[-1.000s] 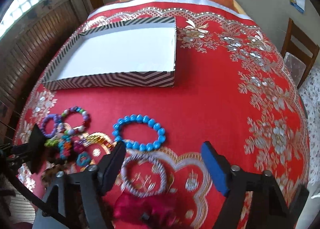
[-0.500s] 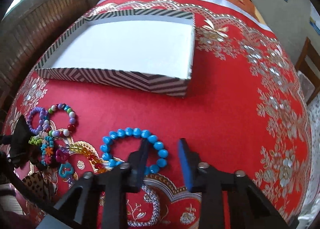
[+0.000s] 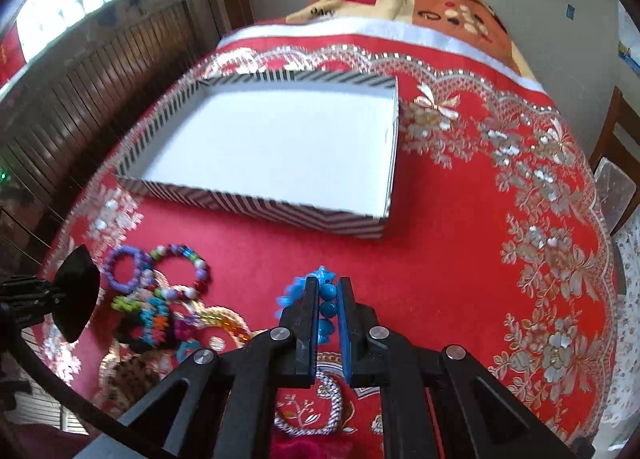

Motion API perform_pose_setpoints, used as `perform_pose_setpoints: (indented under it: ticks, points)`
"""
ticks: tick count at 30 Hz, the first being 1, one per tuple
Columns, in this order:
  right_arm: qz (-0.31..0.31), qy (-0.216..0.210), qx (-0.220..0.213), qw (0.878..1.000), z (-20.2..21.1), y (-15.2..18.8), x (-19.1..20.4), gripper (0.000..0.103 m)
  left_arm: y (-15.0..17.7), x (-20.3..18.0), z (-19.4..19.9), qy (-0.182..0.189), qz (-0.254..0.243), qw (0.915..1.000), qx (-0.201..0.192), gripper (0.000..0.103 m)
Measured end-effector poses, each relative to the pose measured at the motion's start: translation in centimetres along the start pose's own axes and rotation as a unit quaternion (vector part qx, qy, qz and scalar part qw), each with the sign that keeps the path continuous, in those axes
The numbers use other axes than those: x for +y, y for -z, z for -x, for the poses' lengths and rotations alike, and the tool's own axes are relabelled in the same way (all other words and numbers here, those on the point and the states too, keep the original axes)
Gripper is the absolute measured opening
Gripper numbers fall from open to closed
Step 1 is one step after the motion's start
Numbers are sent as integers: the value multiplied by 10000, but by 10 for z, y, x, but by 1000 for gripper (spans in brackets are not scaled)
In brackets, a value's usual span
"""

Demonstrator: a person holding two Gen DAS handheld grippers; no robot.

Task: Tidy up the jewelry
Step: 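Grasp the black pouch with the left tool while the right grasps the blue bracelet, then carry both items into the striped box and open both tools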

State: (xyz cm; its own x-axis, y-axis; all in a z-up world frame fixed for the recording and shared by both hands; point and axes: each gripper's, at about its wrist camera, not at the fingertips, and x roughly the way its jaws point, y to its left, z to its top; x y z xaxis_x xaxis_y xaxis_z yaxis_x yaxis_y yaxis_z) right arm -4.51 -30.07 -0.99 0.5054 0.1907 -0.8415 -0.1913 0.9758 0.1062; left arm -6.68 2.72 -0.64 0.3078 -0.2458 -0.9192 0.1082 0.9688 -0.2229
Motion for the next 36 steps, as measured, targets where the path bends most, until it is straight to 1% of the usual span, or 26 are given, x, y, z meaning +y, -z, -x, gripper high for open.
perform_pose_setpoints:
  ticks: [6, 9, 12, 17, 25, 29, 36]
  points:
    - [128, 65, -264, 9995, 26, -15, 9, 8, -24, 0, 27, -19, -6, 9994, -359, 14]
    - [134, 43, -364, 9992, 35, -24, 12, 8, -41, -10, 26, -13, -19, 9986, -526, 14]
    - [179, 57, -437, 9989, 40, -33, 14, 8, -59, -18, 26, -122, -90, 9975, -690, 14]
    - [256, 56, -526, 9983, 41, -51, 18, 8, -91, -24, 19, -291, -100, 9964, -789, 14]
    - [363, -20, -432, 9984, 19, -79, 22, 8, -134, -33, -8, -547, -132, 9958, -722, 14]
    - [330, -131, -363, 9987, 2, -91, 21, 8, -151, -39, -25, -649, -132, 9958, -636, 14]
    - [203, -380, -108, 9990, -32, -104, 12, 8, -173, -44, -58, -846, -102, 9954, -435, 14]
